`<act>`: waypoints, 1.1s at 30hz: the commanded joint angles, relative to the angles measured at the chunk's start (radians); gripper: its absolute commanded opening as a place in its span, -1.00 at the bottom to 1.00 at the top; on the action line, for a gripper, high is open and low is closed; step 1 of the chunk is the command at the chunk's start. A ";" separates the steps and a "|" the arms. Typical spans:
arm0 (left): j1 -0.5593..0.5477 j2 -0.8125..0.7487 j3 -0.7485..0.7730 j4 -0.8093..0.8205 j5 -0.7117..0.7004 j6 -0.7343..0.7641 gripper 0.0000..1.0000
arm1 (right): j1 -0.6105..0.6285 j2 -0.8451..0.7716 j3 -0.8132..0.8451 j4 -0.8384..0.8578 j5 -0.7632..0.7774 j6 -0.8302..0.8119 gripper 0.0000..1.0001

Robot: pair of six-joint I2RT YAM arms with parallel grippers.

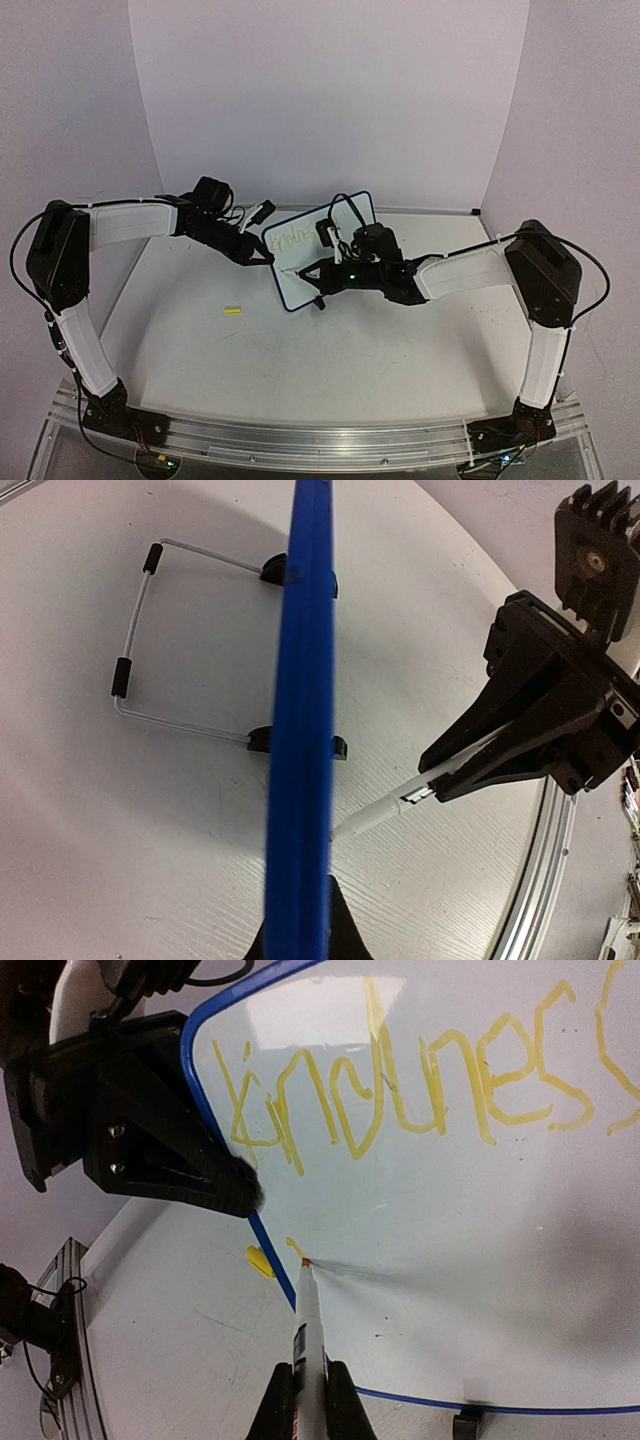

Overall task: Write a sentence on the whiteboard
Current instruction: Write on the whiteboard with the whiteboard marker without the cap.

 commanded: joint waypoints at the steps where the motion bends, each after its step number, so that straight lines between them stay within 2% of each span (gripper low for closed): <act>1: 0.002 0.002 0.041 -0.015 -0.002 0.020 -1.00 | 0.000 -0.019 -0.019 0.013 0.049 0.008 -1.00; 18: 0.002 0.001 0.042 -0.015 -0.006 0.020 -1.00 | 0.001 -0.113 -0.031 0.057 -0.020 0.016 -1.00; 33: 0.002 0.000 0.042 -0.016 -0.002 0.020 -1.00 | -0.001 -0.026 0.046 0.013 0.007 0.012 -1.00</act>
